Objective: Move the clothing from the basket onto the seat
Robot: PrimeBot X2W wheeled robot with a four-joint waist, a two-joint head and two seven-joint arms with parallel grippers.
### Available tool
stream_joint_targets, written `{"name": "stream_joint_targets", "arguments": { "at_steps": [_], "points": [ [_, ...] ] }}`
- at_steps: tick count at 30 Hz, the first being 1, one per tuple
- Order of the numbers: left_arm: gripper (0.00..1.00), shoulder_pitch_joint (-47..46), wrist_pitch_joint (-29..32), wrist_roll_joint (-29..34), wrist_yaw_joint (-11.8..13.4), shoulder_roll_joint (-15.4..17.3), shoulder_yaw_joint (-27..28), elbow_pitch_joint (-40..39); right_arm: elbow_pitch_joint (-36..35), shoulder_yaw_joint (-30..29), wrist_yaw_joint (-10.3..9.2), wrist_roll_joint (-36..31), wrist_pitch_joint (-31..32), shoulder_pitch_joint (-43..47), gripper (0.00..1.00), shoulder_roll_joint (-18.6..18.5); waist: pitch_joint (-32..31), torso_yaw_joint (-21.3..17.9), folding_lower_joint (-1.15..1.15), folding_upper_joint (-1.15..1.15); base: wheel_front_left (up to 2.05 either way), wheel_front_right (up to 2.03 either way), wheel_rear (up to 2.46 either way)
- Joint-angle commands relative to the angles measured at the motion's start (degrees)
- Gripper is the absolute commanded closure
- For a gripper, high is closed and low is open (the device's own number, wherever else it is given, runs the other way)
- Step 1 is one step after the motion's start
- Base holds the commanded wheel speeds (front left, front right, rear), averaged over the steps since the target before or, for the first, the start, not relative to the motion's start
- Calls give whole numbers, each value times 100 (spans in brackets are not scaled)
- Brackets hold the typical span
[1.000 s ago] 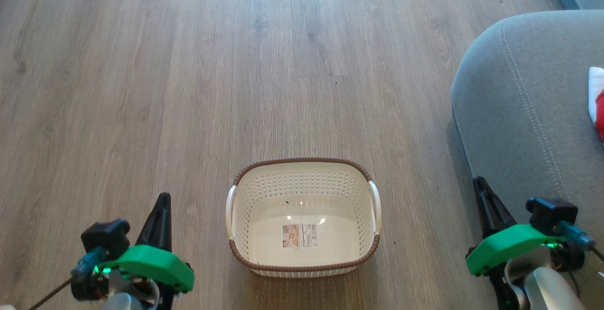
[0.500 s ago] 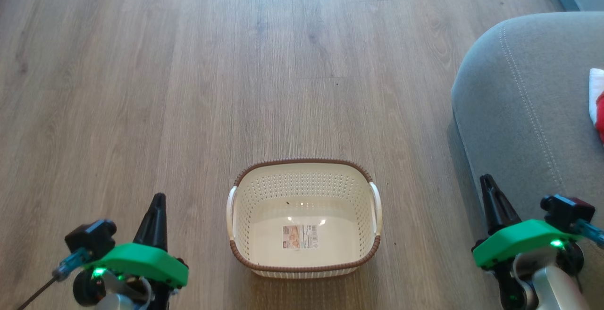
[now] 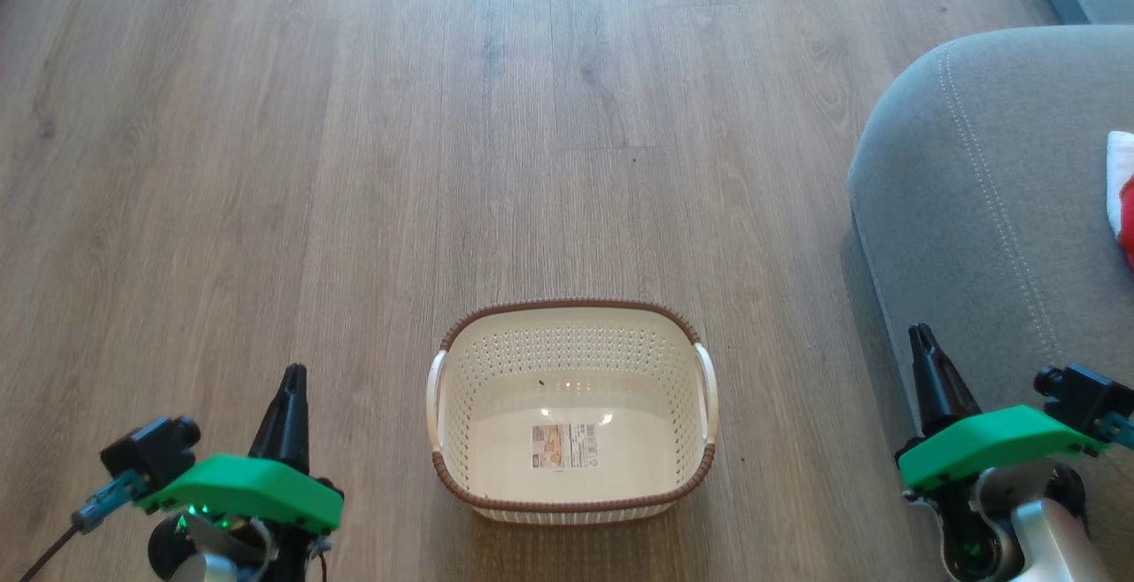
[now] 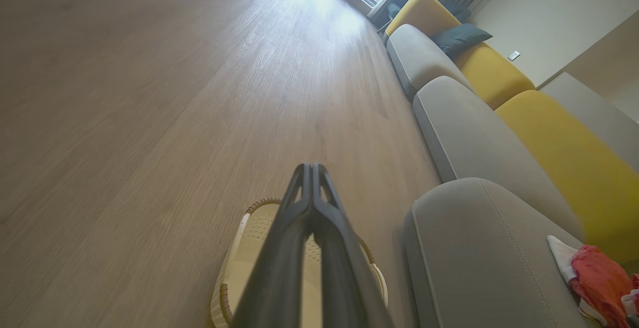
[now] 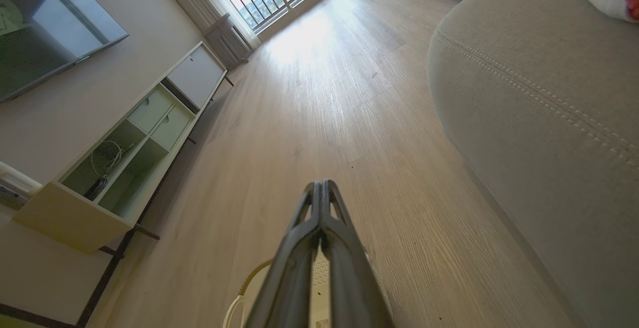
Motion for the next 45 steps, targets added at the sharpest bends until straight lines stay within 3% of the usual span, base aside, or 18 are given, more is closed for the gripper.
{"name": "stream_joint_targets", "arguments": {
  "at_steps": [1, 45],
  "points": [
    [100, -258, 29, -166, -34, 32, 131, -216, -232, -26, 0, 173, 35, -154, 100, 2, -2, 2, 0, 0, 0, 0, 0],
    [100, -298, 738, -2978, -136, 44, 396, -296, -553, -344, 0, 2889, 752, -85, 100, 207, -63, 46, 0, 0, 0, 0, 0]
  ]
}}
